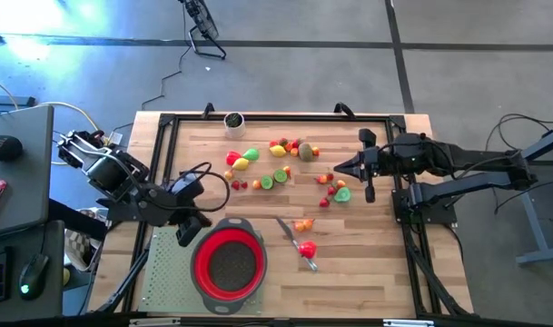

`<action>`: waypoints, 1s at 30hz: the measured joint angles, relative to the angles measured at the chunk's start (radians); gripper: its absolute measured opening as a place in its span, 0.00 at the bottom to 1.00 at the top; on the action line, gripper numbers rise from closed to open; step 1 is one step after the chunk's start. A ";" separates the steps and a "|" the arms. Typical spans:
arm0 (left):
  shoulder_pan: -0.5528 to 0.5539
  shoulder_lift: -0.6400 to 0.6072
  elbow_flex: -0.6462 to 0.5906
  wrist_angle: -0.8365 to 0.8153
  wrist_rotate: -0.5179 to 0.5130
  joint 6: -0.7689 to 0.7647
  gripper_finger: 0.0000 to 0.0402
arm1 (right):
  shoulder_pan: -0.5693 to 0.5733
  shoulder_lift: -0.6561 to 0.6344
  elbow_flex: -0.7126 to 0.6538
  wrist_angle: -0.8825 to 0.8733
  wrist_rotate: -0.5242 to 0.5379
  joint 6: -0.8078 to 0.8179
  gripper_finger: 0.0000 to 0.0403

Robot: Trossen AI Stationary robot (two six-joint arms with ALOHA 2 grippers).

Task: Pick & Place Fruit
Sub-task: Put the red strainer bowl on the shelf

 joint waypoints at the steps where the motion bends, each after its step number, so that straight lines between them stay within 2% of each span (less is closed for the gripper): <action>1: 0.000 0.000 0.000 0.000 0.037 -0.023 0.00 | 0.000 0.000 0.000 0.002 0.000 0.022 0.01; 5: -0.001 0.007 0.000 -0.004 0.100 -0.067 0.00 | 0.000 0.000 0.000 -0.008 0.000 0.050 0.01; 12: 0.000 0.034 0.000 -0.093 0.051 -0.118 0.00 | 0.000 0.000 0.000 -0.011 0.028 0.049 0.01; 19: 0.000 0.083 -0.001 -0.140 0.049 -0.089 0.00 | 0.000 0.000 0.000 -0.010 0.027 0.049 0.01; 22: 0.001 0.095 -0.001 -0.178 0.050 -0.136 0.00 | 0.000 0.000 0.000 -0.010 0.027 0.049 0.01; 26: 0.000 0.098 -0.001 -0.251 0.058 -0.197 0.07 | 0.000 0.000 0.000 -0.010 0.027 0.049 0.01; 30: 0.000 0.098 -0.001 -0.272 0.074 -0.252 0.21 | 0.000 0.000 0.000 -0.011 0.026 0.049 0.00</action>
